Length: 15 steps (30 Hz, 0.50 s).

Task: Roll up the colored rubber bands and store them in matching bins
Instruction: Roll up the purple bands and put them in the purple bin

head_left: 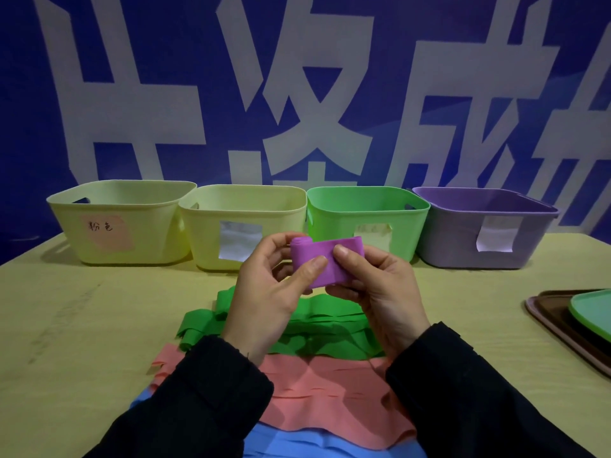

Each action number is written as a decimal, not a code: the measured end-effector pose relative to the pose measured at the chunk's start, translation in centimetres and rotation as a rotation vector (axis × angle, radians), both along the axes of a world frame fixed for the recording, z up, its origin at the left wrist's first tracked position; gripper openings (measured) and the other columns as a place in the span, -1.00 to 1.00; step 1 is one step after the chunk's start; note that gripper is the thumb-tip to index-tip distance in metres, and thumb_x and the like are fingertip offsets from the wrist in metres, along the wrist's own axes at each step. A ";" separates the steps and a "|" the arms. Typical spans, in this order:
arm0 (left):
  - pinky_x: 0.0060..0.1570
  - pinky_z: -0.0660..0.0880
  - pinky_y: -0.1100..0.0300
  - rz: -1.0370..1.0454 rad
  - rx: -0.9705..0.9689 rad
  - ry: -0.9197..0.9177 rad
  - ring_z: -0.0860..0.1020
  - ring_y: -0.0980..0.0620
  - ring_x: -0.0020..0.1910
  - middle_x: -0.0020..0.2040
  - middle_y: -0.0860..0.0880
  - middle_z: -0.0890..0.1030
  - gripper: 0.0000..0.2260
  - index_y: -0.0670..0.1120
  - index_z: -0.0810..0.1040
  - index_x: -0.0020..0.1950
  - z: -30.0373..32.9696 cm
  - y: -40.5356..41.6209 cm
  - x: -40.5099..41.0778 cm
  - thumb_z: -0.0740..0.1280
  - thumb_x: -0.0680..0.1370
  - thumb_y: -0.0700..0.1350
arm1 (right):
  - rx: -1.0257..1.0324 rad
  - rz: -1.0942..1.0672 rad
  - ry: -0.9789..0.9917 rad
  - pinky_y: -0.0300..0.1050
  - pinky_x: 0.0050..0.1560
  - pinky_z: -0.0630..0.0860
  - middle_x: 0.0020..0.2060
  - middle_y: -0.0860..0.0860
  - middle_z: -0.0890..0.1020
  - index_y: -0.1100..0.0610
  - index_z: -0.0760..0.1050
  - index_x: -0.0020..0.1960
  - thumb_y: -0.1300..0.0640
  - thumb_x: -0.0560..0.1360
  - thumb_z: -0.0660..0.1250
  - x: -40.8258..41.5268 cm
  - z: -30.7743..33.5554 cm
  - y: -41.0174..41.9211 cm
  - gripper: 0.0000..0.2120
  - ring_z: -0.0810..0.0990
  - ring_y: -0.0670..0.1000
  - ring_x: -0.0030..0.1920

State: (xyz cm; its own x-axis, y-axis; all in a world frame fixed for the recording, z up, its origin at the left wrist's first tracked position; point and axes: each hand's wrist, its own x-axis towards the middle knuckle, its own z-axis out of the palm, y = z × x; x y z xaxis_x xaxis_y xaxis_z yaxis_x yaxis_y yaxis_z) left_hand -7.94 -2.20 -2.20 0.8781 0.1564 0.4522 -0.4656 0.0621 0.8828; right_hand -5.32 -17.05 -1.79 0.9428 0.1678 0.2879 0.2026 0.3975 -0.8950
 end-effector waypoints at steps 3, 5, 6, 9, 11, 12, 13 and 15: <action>-0.12 0.61 0.20 0.039 0.008 -0.002 0.66 0.03 0.00 0.01 -0.02 0.70 -0.64 0.00 0.59 0.13 -0.1 0.4 0.2 0.50 0.38 0.03 | 0.020 0.072 0.006 -0.18 -0.26 0.66 -0.21 0.15 0.71 0.23 0.69 -0.03 0.18 0.39 0.44 0.1 0.1 -0.3 -0.81 0.69 0.00 -0.29; -0.11 0.62 0.16 0.063 -0.007 0.000 0.66 0.03 0.01 0.03 -0.01 0.69 -0.67 0.05 0.58 0.12 -0.1 0.8 0.3 0.50 0.39 0.04 | 0.020 0.109 -0.016 -0.18 -0.19 0.65 -0.15 0.15 0.71 0.26 0.65 0.05 0.25 0.39 0.43 0.1 0.2 -0.3 -0.76 0.69 0.01 -0.21; -0.12 0.61 0.17 0.071 -0.013 -0.002 0.66 0.05 -0.01 0.04 0.00 0.68 -0.67 0.06 0.57 0.11 0.0 0.8 0.3 0.51 0.39 0.04 | 0.018 0.104 -0.027 -0.19 -0.17 0.64 -0.14 0.14 0.71 0.26 0.64 0.05 0.25 0.39 0.44 0.1 0.2 -0.4 -0.76 0.68 0.00 -0.19; -0.19 0.58 0.23 0.057 -0.003 -0.010 0.64 0.12 -0.14 0.02 0.00 0.67 -0.66 0.05 0.55 0.10 0.3 0.5 0.0 0.52 0.37 0.01 | 0.033 0.097 -0.025 -0.17 -0.14 0.64 -0.13 0.13 0.68 0.23 0.60 0.05 0.24 0.45 0.44 0.3 0.2 -0.5 -0.82 0.67 0.00 -0.18; -0.26 0.54 0.23 0.043 -0.007 -0.022 0.59 0.13 -0.22 -0.03 0.01 0.67 -0.65 0.05 0.55 0.10 0.4 0.4 -0.1 0.53 0.36 0.00 | 0.062 0.116 0.006 -0.16 -0.15 0.65 -0.17 0.13 0.68 0.23 0.57 0.08 0.23 0.47 0.39 0.3 0.2 -0.5 -0.81 0.67 -0.01 -0.23; -0.27 0.52 0.22 0.036 -0.019 -0.030 0.58 0.12 -0.24 -0.04 0.01 0.67 -0.66 0.06 0.55 0.09 0.4 0.4 -0.1 0.54 0.36 0.00 | 0.078 0.127 0.022 -0.17 -0.18 0.66 -0.19 0.13 0.68 0.24 0.57 0.08 0.22 0.47 0.38 0.2 0.2 -0.5 -0.80 0.68 -0.03 -0.27; -0.28 0.51 0.22 0.023 -0.033 -0.037 0.57 0.12 -0.23 -0.05 0.01 0.67 -0.66 0.07 0.56 0.09 0.4 0.4 -0.2 0.54 0.37 -0.01 | 0.095 0.138 0.039 -0.19 -0.20 0.66 -0.22 0.12 0.69 0.24 0.58 0.07 0.22 0.46 0.38 0.1 0.3 -0.4 -0.80 0.68 -0.04 -0.31; -0.26 0.52 0.22 -0.023 -0.067 -0.040 0.59 0.10 -0.19 -0.05 0.00 0.68 -0.64 0.06 0.56 0.13 0.5 0.4 -0.3 0.54 0.37 -0.03 | 0.133 0.154 0.072 -0.21 -0.24 0.66 -0.26 0.11 0.70 0.22 0.64 0.00 0.21 0.44 0.39 0.0 0.4 -0.3 -0.84 0.67 -0.06 -0.36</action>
State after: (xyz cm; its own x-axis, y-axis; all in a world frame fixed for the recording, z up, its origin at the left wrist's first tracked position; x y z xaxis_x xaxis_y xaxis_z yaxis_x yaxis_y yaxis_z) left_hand -8.22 -1.84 -1.71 0.8634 0.1676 0.4759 -0.4980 0.1309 0.8573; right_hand -5.30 -17.36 -1.43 0.9280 0.2769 0.2495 0.0672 0.5341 -0.8428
